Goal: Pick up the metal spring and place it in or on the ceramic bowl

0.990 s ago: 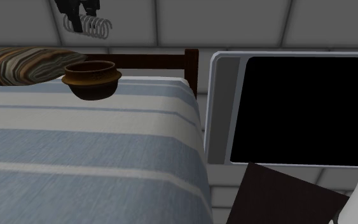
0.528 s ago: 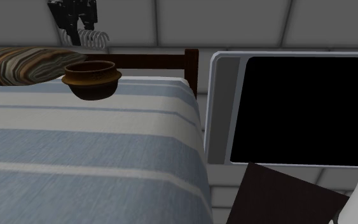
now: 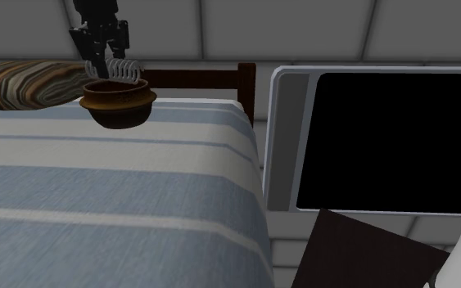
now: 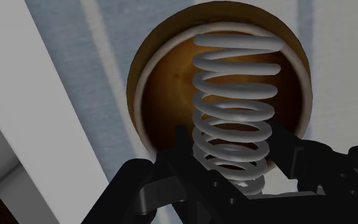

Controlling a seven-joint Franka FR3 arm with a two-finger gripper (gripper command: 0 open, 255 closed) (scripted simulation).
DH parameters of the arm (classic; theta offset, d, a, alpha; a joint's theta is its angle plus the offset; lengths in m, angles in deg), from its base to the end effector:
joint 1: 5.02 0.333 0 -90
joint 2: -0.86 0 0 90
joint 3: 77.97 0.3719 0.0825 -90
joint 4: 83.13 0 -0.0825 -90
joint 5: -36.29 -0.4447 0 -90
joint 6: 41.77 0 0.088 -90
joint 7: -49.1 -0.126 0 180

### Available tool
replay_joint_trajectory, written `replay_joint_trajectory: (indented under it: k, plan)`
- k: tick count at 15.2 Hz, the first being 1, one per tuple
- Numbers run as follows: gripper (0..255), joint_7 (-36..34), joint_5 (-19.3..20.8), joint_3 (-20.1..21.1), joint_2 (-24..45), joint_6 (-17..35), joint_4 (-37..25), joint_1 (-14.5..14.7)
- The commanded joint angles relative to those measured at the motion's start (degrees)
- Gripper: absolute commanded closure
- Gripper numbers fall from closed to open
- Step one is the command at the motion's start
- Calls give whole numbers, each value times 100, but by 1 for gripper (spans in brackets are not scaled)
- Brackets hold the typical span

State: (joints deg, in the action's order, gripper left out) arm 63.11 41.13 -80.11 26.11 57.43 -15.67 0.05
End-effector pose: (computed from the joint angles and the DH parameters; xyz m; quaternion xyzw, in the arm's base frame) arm 0.7821 0.0375 0.5810 0.9853 0.1534 0.0517 0.0551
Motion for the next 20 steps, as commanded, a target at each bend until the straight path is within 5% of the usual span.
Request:
replay_joint_trajectory:
  k: [1, 7, 8, 13, 17, 20]
  plan:
    - [255, -4, 1, 0, -14, 54, 62, 0]
    - [255, -4, 1, 0, -13, 54, 62, 0]
    - [0, -4, 1, 0, -13, 54, 61, 0]
    - [0, -4, 1, 0, -13, 53, 60, 0]
    - [0, 23, -3, 7, 155, -782, -941, 34]
    - [0, 23, -3, 7, 155, -781, -941, 34]
